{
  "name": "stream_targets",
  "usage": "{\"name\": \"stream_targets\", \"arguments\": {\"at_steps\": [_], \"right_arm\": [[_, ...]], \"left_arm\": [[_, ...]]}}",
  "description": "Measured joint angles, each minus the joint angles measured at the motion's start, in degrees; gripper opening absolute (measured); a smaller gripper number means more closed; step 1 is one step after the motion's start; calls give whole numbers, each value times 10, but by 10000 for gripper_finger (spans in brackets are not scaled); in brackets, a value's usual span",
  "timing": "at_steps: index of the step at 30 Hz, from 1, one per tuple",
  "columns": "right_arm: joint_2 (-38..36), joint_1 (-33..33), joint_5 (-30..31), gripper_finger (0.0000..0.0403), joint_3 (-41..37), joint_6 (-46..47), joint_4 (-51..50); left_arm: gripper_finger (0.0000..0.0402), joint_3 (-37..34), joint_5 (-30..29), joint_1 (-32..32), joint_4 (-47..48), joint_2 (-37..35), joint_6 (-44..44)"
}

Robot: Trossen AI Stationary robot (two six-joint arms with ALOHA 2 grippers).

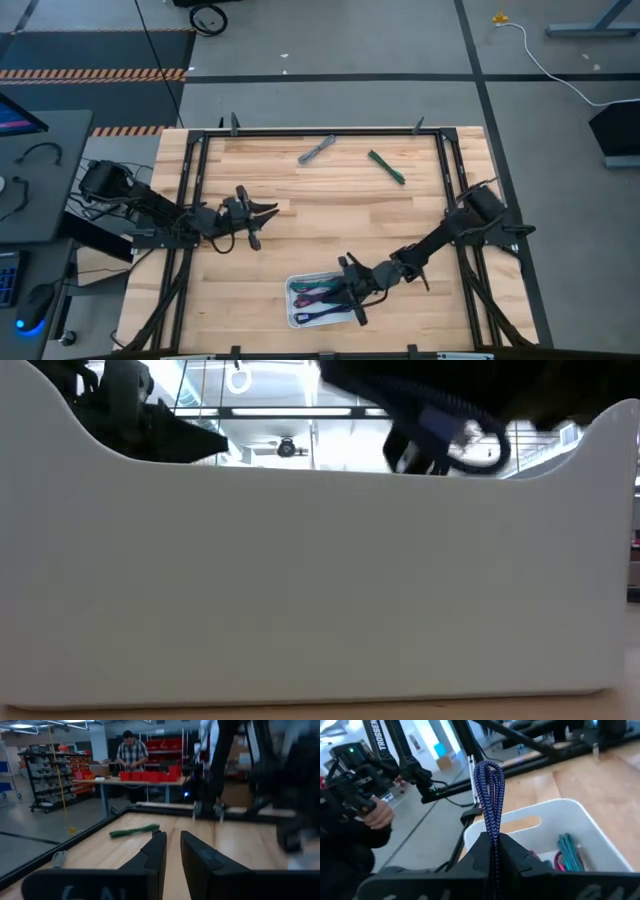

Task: Pick and place USB-C Cables
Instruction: Put the purple USB cable into the white bin

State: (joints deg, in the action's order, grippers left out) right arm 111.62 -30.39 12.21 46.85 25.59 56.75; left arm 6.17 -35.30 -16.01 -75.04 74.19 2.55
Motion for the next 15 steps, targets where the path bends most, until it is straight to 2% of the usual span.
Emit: {"name": "stream_targets", "arguments": {"at_steps": [4, 7, 11, 15], "right_arm": [[56, 0, -28, 19, 1, 14, 105], [87, -1, -46, 21, 0, 28, 139], [102, 0, -38, 28, 2, 59, 157], [84, 0, -36, 28, 1, 39, 128]], "left_arm": [[63, 0, 0, 0, -17, 0, -29], [59, 0, 0, 0, -19, 0, -53], [54, 0, 1, 0, -19, 0, -76], [53, 0, 1, 0, -19, 0, -80]]}}
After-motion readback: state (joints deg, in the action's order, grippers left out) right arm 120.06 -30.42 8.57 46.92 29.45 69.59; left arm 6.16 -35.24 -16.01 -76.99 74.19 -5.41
